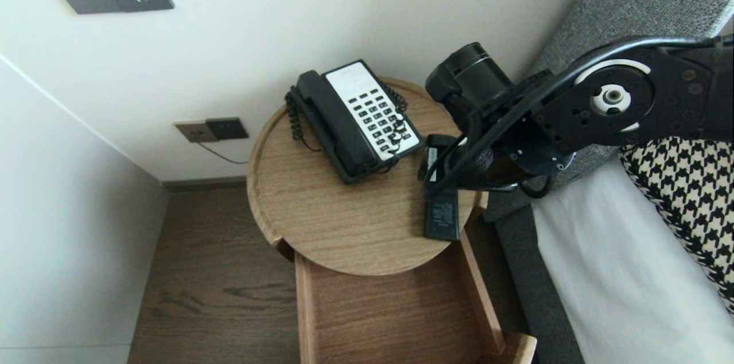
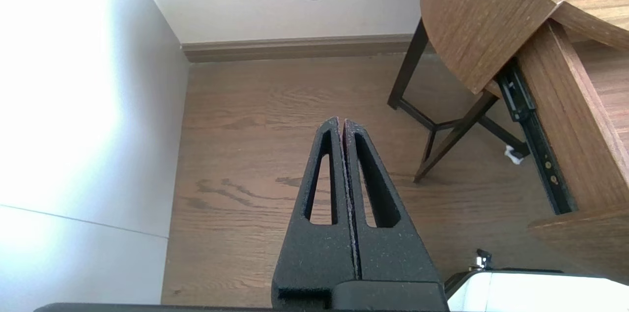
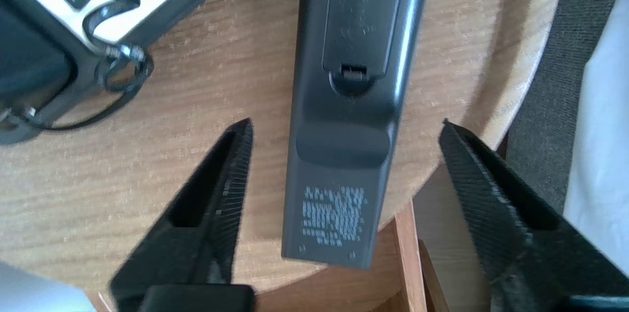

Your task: Put the remote controls on the table in the drawer one by one

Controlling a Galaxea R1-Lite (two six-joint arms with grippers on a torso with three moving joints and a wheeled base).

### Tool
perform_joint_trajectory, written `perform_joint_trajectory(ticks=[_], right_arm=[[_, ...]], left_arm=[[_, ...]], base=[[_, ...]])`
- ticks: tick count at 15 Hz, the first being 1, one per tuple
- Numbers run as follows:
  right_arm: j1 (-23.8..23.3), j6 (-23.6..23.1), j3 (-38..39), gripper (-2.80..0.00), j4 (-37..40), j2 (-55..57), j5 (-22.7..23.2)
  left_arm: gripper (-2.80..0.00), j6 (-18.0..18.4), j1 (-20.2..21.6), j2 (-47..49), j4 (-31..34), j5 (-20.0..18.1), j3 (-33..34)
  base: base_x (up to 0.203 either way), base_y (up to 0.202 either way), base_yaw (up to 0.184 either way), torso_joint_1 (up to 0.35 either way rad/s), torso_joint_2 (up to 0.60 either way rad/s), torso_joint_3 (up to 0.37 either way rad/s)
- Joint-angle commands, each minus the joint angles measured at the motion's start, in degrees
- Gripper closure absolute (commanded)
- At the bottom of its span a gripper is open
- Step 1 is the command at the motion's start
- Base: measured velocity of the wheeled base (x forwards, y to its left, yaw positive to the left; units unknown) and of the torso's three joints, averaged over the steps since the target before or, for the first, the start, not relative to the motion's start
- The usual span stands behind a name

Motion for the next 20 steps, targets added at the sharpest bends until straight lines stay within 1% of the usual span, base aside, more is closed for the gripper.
perform_joint_trajectory(ticks=[1, 5, 9, 20], right_arm=[[-0.1, 0.5, -0.8, -2.80, 0.1, 1.1, -0.2], [-1.5, 0.7, -2.7, -2.80, 0.0, 2.9, -0.1], [-1.5, 0.7, -4.2, -2.80, -0.1, 4.5, -0.2], [-1.6, 0.9, -4.1, -2.80, -0.2, 5.9, -0.6]], left_arm=[[0.00, 0.0, 0.0, 0.0, 0.0, 0.0, 0.0], [0.00, 0.0, 0.0, 0.0, 0.0, 0.0, 0.0], [0.00, 0.0, 0.0, 0.0, 0.0, 0.0, 0.0], [0.00, 0.0, 0.0, 0.0, 0.0, 0.0, 0.0]], base=[[0.000, 0.000, 0.000, 0.000, 0.00, 0.000], [0.000, 0.000, 0.000, 0.000, 0.00, 0.000], [0.000, 0.000, 0.000, 0.000, 0.00, 0.000], [0.000, 0.000, 0.000, 0.000, 0.00, 0.000]])
